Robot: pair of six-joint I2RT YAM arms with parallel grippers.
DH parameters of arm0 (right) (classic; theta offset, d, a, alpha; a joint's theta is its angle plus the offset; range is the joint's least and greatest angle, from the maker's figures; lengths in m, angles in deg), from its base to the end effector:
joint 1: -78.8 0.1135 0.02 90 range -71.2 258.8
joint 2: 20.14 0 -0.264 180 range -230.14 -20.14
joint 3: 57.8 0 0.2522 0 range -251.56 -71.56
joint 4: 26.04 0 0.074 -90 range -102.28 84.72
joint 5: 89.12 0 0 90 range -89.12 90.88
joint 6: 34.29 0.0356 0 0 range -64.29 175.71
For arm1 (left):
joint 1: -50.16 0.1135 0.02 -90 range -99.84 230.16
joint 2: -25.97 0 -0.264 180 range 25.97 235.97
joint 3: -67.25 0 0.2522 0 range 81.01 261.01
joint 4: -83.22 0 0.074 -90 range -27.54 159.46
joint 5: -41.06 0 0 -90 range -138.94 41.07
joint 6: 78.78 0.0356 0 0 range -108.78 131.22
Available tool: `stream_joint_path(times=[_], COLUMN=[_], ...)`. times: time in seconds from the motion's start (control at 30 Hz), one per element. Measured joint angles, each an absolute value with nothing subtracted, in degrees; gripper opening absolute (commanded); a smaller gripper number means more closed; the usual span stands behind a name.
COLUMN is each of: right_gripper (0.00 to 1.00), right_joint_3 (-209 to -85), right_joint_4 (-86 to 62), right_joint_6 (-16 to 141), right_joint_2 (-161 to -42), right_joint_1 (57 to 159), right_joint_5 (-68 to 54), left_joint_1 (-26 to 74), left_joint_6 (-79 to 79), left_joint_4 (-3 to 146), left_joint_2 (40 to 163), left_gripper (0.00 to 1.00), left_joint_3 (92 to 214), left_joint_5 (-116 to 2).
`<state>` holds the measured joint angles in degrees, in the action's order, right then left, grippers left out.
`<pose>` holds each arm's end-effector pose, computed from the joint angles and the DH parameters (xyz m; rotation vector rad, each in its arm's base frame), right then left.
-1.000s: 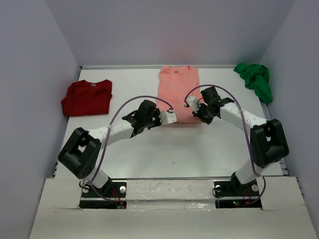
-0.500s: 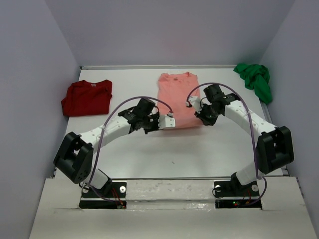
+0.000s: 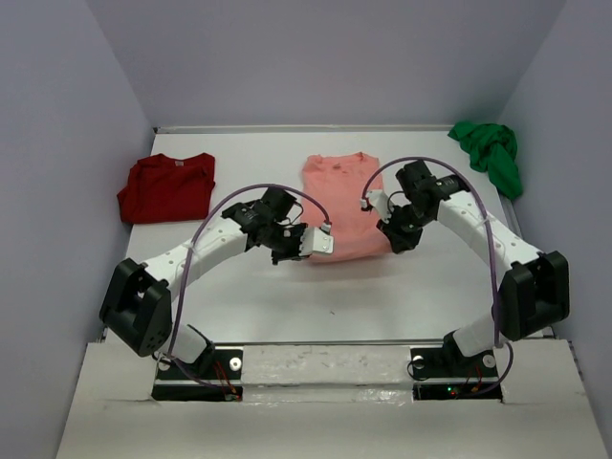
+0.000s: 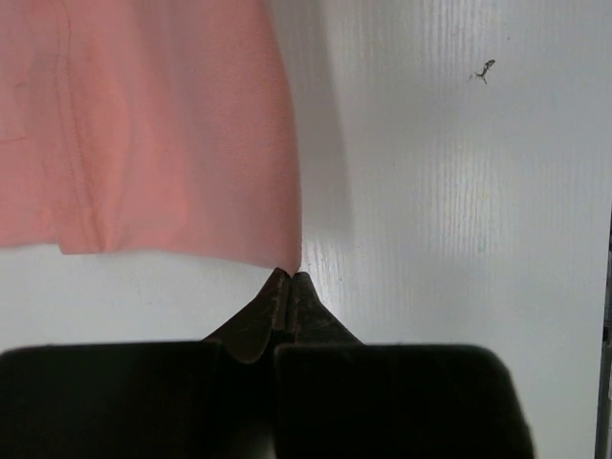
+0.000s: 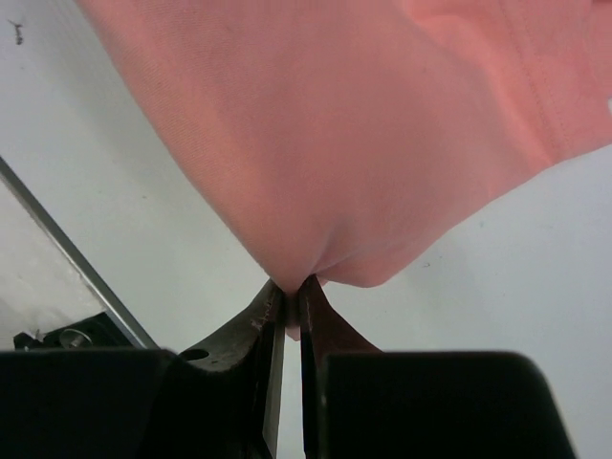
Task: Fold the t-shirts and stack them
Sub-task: Fold the tshirt
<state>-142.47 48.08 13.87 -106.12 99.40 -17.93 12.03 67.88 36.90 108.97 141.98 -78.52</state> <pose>0.2587 0.1095 0.2668 -1.5058 2.3697 0.3909 0.2237 -0.1980 0.2537 1.9112 1.4818 -0.5041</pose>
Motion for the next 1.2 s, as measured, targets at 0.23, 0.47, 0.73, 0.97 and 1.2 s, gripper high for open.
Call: stream_joint_path(times=[0.23,0.47,0.73,0.97,1.2], right_gripper=[0.00,0.00,0.00,0.00,0.00], right_joint_3=[-147.4,-148.8,-148.8,-148.8,-148.9], right_joint_4=[52.0,52.0,47.6,41.0,36.4], right_joint_6=[12.9,12.1,12.2,12.6,13.3], right_joint_2=[-105.2,-105.2,-105.2,-105.4,-106.5], right_joint_1=[99.4,99.4,99.4,99.4,99.4], right_joint_5=[-20.1,-19.0,-15.4,-12.0,-10.0], left_joint_1=[12.1,13.3,14.5,15.5,17.1], left_joint_6=[69.9,69.9,68.6,66.9,64.9], left_joint_4=[31.0,31.2,34.2,37.1,39.6], left_joint_2=[108.7,108.9,111.5,112.4,113.0], left_gripper=[0.00,0.00,0.00,0.00,0.00], left_joint_3=[147.7,152.8,154.7,154.7,156.9], left_joint_5=[-79.0,-75.8,-73.6,-72.3,-70.8])
